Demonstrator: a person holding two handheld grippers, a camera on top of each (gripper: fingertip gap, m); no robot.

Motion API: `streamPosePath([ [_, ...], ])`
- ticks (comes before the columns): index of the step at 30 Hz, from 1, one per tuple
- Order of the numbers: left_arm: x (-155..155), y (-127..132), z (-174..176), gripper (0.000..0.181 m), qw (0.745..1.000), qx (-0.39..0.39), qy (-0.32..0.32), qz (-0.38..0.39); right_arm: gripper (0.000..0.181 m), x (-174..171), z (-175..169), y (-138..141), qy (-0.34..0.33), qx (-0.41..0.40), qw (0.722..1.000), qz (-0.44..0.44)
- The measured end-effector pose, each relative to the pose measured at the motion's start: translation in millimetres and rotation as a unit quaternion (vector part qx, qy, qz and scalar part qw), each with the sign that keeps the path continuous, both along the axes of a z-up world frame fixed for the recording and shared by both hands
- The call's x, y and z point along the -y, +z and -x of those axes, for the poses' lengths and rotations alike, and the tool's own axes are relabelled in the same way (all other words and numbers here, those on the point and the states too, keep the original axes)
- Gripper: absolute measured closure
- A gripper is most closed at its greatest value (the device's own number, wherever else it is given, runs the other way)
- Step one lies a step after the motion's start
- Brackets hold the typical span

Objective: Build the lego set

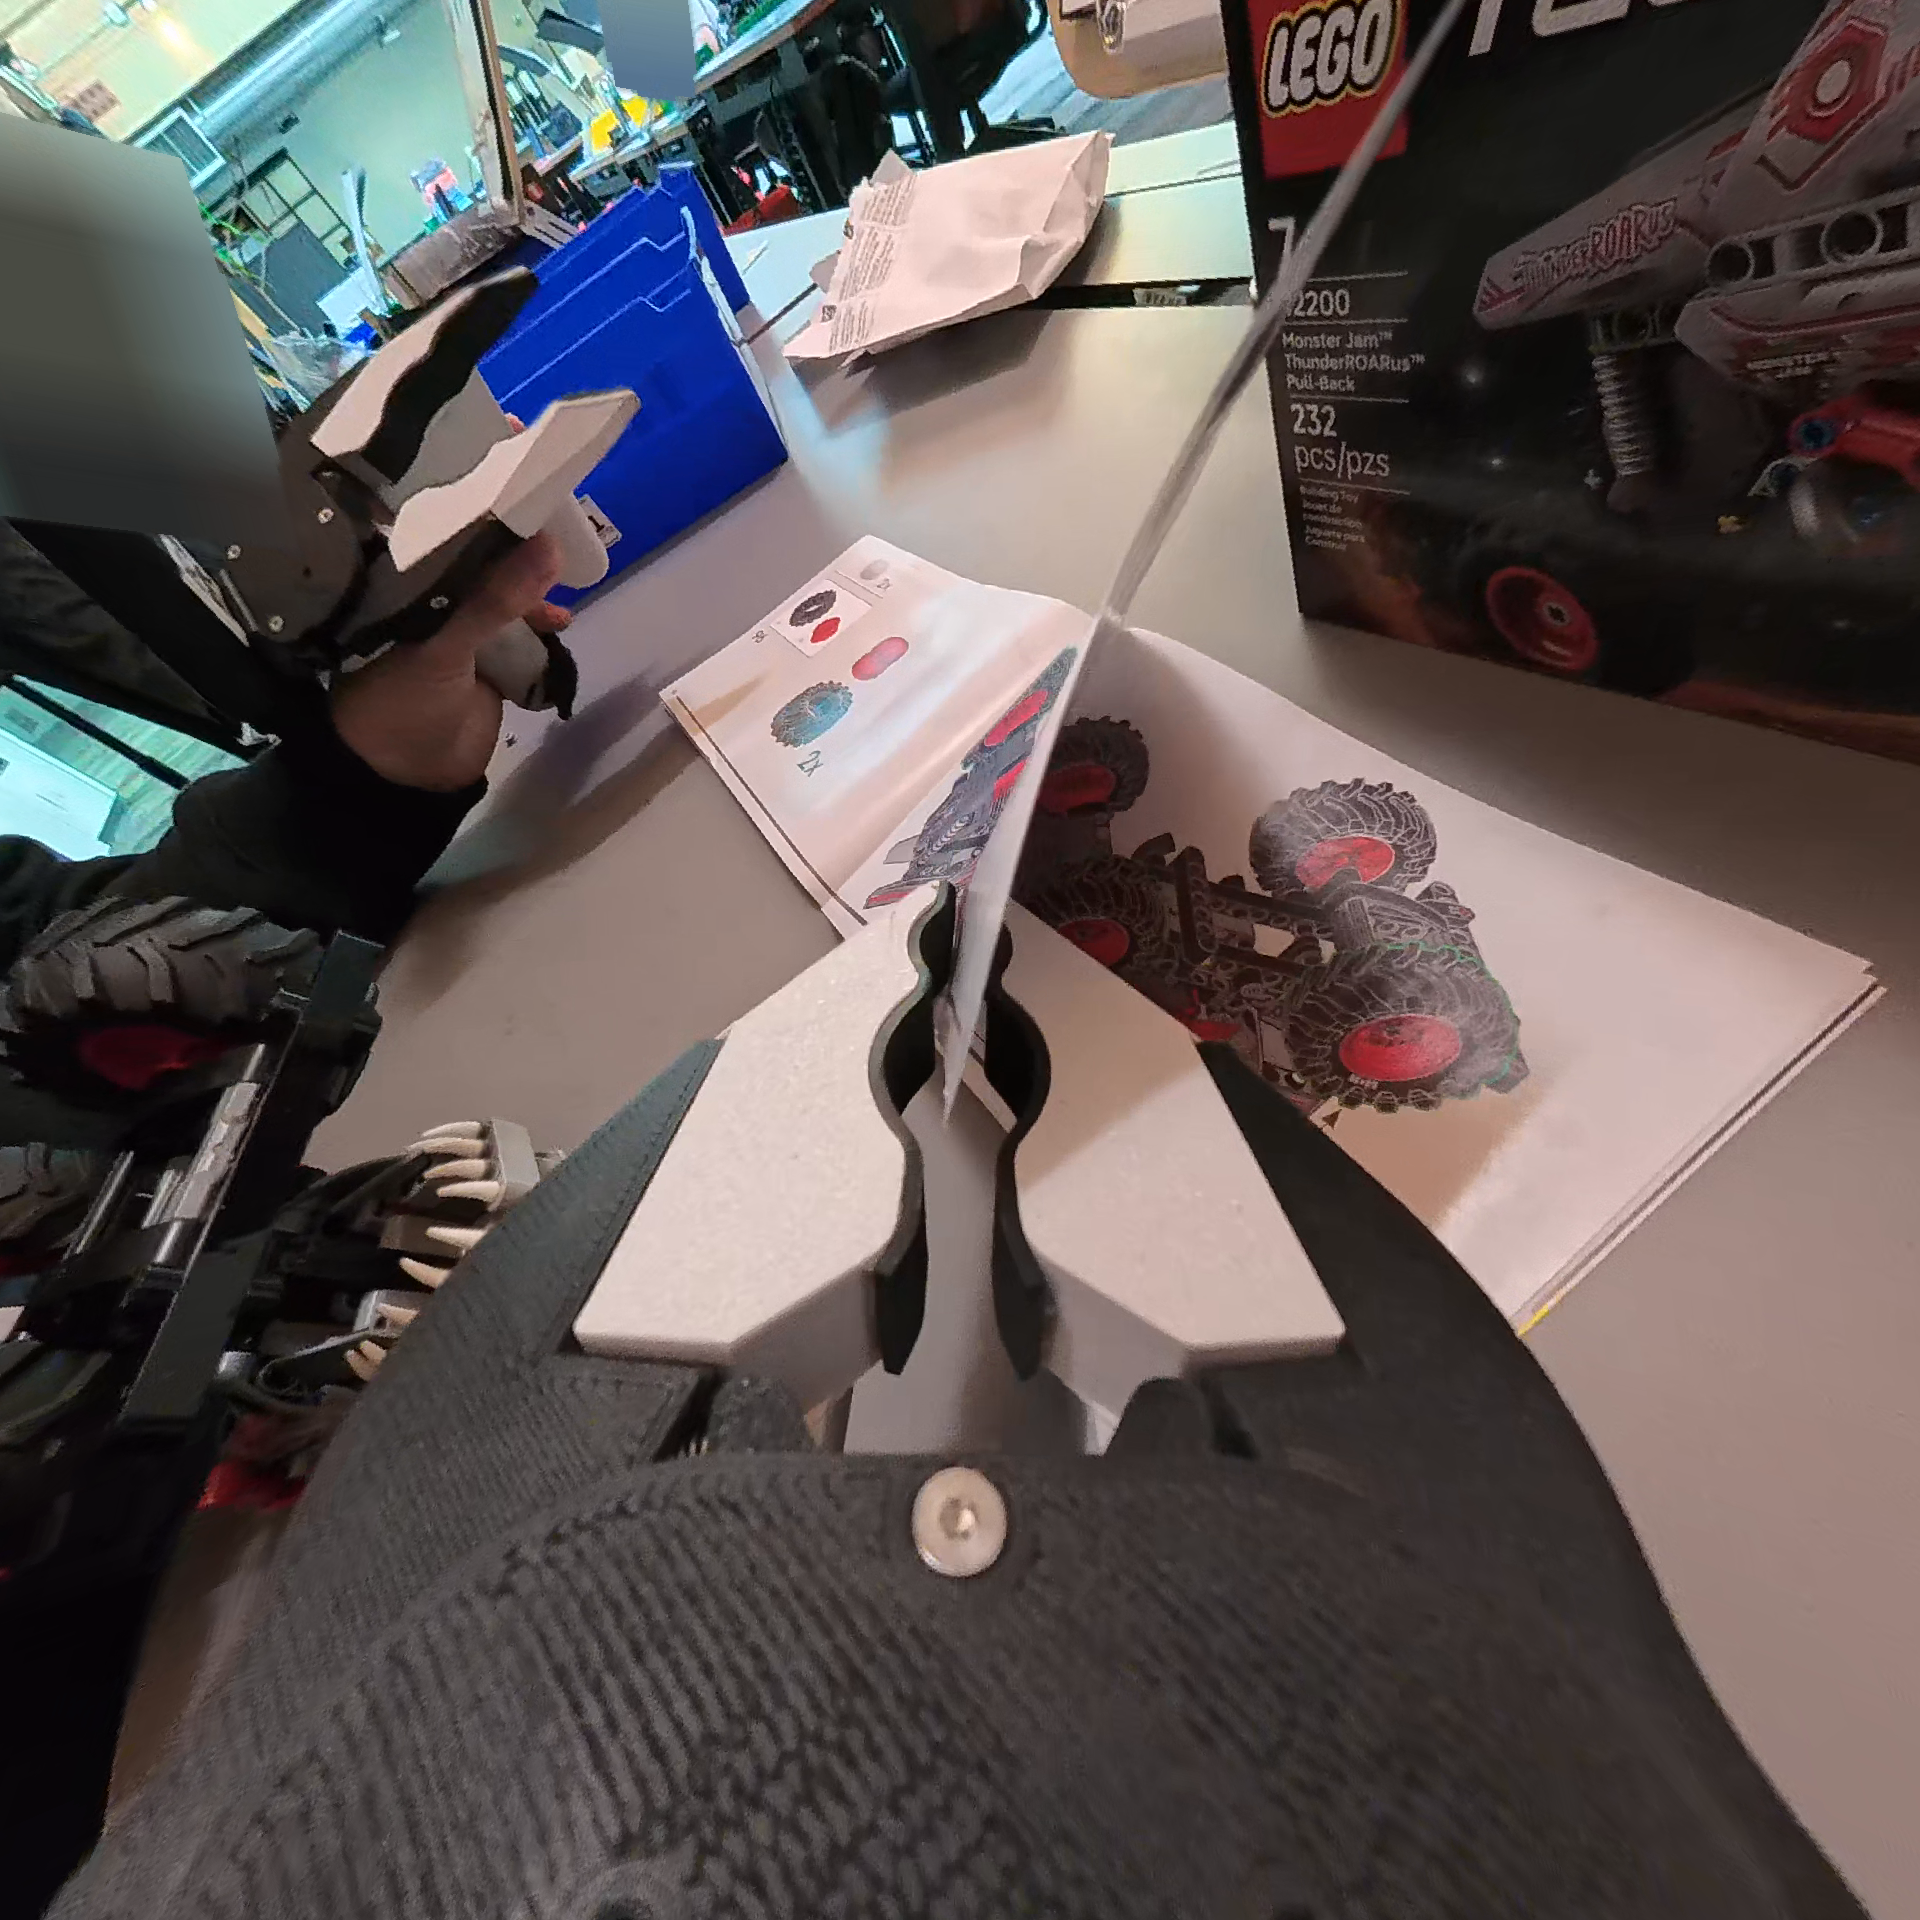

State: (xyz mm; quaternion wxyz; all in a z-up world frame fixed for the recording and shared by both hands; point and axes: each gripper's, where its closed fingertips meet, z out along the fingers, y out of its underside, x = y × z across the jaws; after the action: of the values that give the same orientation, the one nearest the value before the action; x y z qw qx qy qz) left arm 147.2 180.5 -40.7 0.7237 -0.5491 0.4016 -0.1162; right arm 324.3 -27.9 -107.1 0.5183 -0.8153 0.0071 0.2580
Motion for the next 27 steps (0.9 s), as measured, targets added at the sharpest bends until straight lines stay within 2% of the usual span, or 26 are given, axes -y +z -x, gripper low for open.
streamPosePath([
  [5,0.4,-4.7,-2.5,0.110,0.999,-0.031,0.004,-0.014,0.181,-5.8,4.8,7.8,0.006,0.006,1.000,-0.005],
  [8,-0.1,2.2,0.7,0.111,1.000,-0.013,0.010,-0.018,0.181,-27.1,21.9,26.9,0.033,0.024,0.999,-0.019],
  [10,-0.4,7.9,4.0,0.112,1.000,0.006,0.014,-0.020,0.181,-50.7,50.2,39.4,0.087,0.031,0.996,-0.015],
  [13,0.2,17.2,10.0,0.115,0.999,0.026,0.022,-0.035,0.181,-79.1,97.1,29.3,0.182,0.080,0.978,0.055],
  [14,0.6,22.3,13.3,0.117,0.998,0.035,0.027,-0.045,0.171,-82.4,115.0,22.9,0.226,0.096,0.967,0.075],
  [16,2.3,32.7,19.7,0.121,0.996,0.056,0.031,-0.064,0.138,-75.6,143.1,7.2,0.312,0.125,0.934,0.123],
  [17,3.0,36.5,22.3,0.123,0.995,0.065,0.032,-0.070,0.132,-73.8,144.2,-1.8,0.326,0.157,0.921,0.145],
  [18,3.6,38.5,24.1,0.125,0.994,0.070,0.032,-0.073,0.133,-73.2,142.0,-6.8,0.332,0.187,0.913,0.148],
  [21,5.0,41.2,25.9,0.129,0.994,0.075,0.029,-0.074,0.126,-67.7,135.2,-0.8,0.337,0.209,0.911,0.115],
  [25,6.0,37.5,21.2,0.138,0.996,0.067,0.015,-0.058,0.142,-55.0,87.5,17.8,0.254,0.238,0.933,0.096],
  [27,3.6,29.4,17.9,0.156,0.998,0.038,0.007,-0.042,0.151,-45.6,46.1,20.0,0.178,0.271,0.941,0.095],
])
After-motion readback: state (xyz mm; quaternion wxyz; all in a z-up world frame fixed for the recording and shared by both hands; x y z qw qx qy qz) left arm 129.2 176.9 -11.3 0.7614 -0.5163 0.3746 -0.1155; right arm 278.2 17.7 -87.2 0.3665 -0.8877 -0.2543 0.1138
